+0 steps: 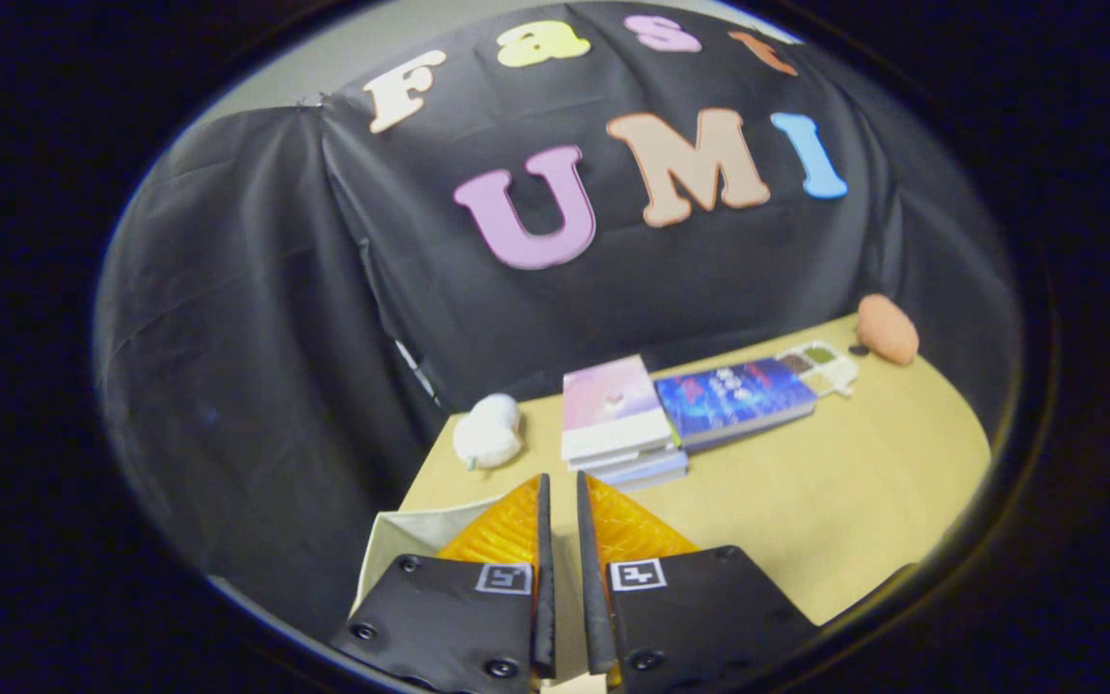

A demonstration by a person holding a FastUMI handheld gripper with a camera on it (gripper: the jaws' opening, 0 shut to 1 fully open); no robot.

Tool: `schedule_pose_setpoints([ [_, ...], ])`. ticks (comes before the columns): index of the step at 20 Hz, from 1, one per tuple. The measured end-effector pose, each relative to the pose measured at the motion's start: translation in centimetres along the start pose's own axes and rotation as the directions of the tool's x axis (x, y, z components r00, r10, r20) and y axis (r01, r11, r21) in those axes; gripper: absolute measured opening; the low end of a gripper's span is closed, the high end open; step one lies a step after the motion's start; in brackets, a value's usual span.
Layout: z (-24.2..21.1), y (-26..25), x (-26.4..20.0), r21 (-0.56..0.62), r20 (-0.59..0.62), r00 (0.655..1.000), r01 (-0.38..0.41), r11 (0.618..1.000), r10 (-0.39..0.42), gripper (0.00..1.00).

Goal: Open the storage box then place both shoes into the box .Put the left shoe in first, then the right shoe, with the right side of both shoes facing outward in a uniform manner.

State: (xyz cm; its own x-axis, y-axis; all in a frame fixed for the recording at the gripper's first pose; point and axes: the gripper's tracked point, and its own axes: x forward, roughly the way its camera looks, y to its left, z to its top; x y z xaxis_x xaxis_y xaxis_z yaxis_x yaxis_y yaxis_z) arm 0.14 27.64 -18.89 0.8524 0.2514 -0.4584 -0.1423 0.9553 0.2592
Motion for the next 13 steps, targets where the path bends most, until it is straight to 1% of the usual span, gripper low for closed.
schedule_pose_setpoints([
  [2, 3.9, -0.8, -0.7, -0.066, 0.104, 0.994, 0.025, 0.998, -0.018, 0.16],
  [5, 8.1, -1.4, -1.5, -0.133, 0.197, 0.980, 0.054, 0.990, -0.027, 0.16],
  [7, 10.0, -1.9, -1.9, -0.132, 0.236, 0.971, 0.068, 0.989, -0.035, 0.16],
  [10, 12.4, -3.6, -2.4, -0.112, 0.288, 0.955, 0.113, 0.987, -0.077, 0.16],
  [13, 13.5, -4.2, -2.9, -0.099, 0.308, 0.948, 0.117, 0.988, -0.081, 0.16],
])
